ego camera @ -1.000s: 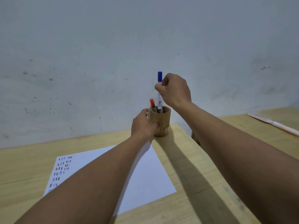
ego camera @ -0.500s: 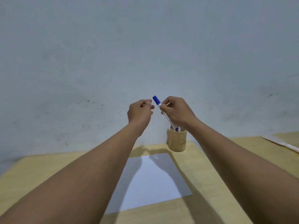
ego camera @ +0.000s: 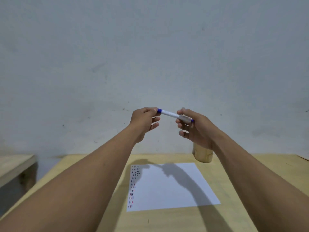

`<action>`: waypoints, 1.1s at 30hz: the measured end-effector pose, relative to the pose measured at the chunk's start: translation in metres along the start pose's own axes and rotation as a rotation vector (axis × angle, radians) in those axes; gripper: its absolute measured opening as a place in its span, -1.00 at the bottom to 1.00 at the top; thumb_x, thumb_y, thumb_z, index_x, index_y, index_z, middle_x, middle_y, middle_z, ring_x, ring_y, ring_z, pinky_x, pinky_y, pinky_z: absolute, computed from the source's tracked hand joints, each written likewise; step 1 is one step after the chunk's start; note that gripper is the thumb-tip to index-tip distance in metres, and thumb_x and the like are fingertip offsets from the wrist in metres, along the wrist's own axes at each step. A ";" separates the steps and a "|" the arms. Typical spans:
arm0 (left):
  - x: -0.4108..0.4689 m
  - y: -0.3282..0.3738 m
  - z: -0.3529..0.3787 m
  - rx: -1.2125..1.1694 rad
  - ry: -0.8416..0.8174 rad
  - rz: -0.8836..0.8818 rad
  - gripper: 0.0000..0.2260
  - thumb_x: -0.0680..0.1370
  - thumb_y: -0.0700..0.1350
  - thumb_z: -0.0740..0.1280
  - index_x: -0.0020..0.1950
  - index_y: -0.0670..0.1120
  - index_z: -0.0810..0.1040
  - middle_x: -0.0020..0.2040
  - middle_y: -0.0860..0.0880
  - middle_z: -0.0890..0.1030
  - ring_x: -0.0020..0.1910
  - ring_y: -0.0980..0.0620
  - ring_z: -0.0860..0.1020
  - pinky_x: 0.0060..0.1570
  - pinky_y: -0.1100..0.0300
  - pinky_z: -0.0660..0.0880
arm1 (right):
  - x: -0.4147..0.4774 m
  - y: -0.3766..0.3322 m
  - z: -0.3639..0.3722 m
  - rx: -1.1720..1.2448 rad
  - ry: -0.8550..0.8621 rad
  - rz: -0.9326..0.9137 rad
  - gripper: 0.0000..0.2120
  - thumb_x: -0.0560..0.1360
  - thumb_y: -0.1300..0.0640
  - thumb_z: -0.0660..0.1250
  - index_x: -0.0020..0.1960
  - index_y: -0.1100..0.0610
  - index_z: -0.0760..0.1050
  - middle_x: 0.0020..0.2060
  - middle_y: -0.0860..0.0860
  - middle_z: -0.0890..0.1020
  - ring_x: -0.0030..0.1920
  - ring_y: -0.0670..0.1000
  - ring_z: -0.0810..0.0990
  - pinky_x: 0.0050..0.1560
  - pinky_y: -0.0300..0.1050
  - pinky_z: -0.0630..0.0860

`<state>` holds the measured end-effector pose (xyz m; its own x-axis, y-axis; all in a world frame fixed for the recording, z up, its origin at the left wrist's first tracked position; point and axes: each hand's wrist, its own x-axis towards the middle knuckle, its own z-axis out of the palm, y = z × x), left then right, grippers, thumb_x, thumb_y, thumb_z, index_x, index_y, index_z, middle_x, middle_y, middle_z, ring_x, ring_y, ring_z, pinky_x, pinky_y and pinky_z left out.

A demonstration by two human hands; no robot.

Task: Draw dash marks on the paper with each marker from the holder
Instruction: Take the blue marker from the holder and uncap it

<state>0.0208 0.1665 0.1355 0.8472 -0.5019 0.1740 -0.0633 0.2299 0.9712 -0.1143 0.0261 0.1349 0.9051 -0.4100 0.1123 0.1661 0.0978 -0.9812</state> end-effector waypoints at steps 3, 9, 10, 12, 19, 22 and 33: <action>-0.003 0.002 -0.013 -0.042 -0.012 -0.016 -0.84 0.62 -0.15 0.34 0.11 -0.19 0.64 -0.05 -0.08 0.69 -0.11 0.04 0.63 -0.21 0.19 0.63 | 0.000 0.009 0.010 0.262 0.052 -0.003 -0.69 0.50 -0.12 0.46 0.05 0.11 0.60 -0.25 0.03 0.59 -0.26 -0.02 0.55 -0.16 -0.11 0.50; -0.011 0.004 -0.020 -0.059 -0.053 -0.025 -0.86 0.61 -0.16 0.35 0.11 -0.16 0.65 -0.05 -0.08 0.70 -0.08 0.02 0.64 -0.09 0.13 0.65 | 0.008 0.027 0.045 0.497 0.146 -0.068 -0.94 0.53 0.19 0.48 -0.07 0.13 0.61 -0.32 0.00 0.52 -0.38 -0.10 0.49 -0.34 -0.23 0.46; -0.011 0.005 -0.020 -0.053 -0.069 -0.021 -0.87 0.60 -0.16 0.36 0.11 -0.14 0.65 -0.07 -0.07 0.70 -0.08 0.02 0.65 -0.08 0.13 0.65 | 0.009 0.028 0.050 0.475 0.143 -0.073 -0.95 0.54 0.18 0.48 -0.05 0.13 0.62 -0.32 -0.01 0.54 -0.38 -0.10 0.49 -0.34 -0.24 0.46; -0.012 0.002 -0.025 -0.051 -0.095 -0.018 -0.90 0.59 -0.17 0.38 0.08 -0.12 0.65 -0.10 -0.05 0.69 -0.09 0.03 0.65 -0.09 0.13 0.65 | 0.012 0.034 0.059 0.379 0.149 -0.084 -0.94 0.55 0.16 0.47 0.00 0.13 0.64 -0.32 -0.02 0.58 -0.37 -0.12 0.52 -0.31 -0.24 0.49; -0.011 -0.010 -0.052 0.020 -0.090 -0.030 -0.82 0.55 -0.08 0.45 0.03 -0.19 0.67 -0.18 -0.04 0.71 -0.21 0.10 0.65 -0.16 0.20 0.64 | 0.017 0.046 0.070 0.281 0.163 -0.125 -0.92 0.56 0.22 0.42 0.01 0.23 0.65 -0.33 0.05 0.63 -0.40 -0.11 0.56 -0.32 -0.27 0.53; -0.010 -0.020 -0.070 0.114 -0.043 -0.058 -0.74 0.54 -0.04 0.46 0.06 -0.24 0.68 -0.15 -0.06 0.71 -0.22 0.08 0.65 -0.12 0.15 0.66 | 0.018 0.057 0.071 0.200 0.167 -0.103 -0.91 0.55 0.22 0.41 0.02 0.20 0.67 -0.34 0.04 0.63 -0.37 -0.10 0.55 -0.29 -0.25 0.52; -0.002 -0.093 -0.124 0.671 0.202 0.046 -0.77 0.51 -0.12 0.47 0.17 -0.07 0.66 -0.07 -0.04 0.68 -0.12 0.00 0.61 -0.21 0.31 0.46 | 0.032 0.105 0.077 -0.040 0.223 -0.008 -0.92 0.50 0.18 0.48 -0.14 0.10 0.60 -0.37 -0.03 0.51 -0.39 -0.09 0.45 -0.34 -0.22 0.49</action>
<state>0.0903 0.2491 0.0245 0.9131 -0.3245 0.2468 -0.3583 -0.3497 0.8656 -0.0377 0.0932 0.0472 0.7941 -0.6015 0.0868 0.1532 0.0599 -0.9864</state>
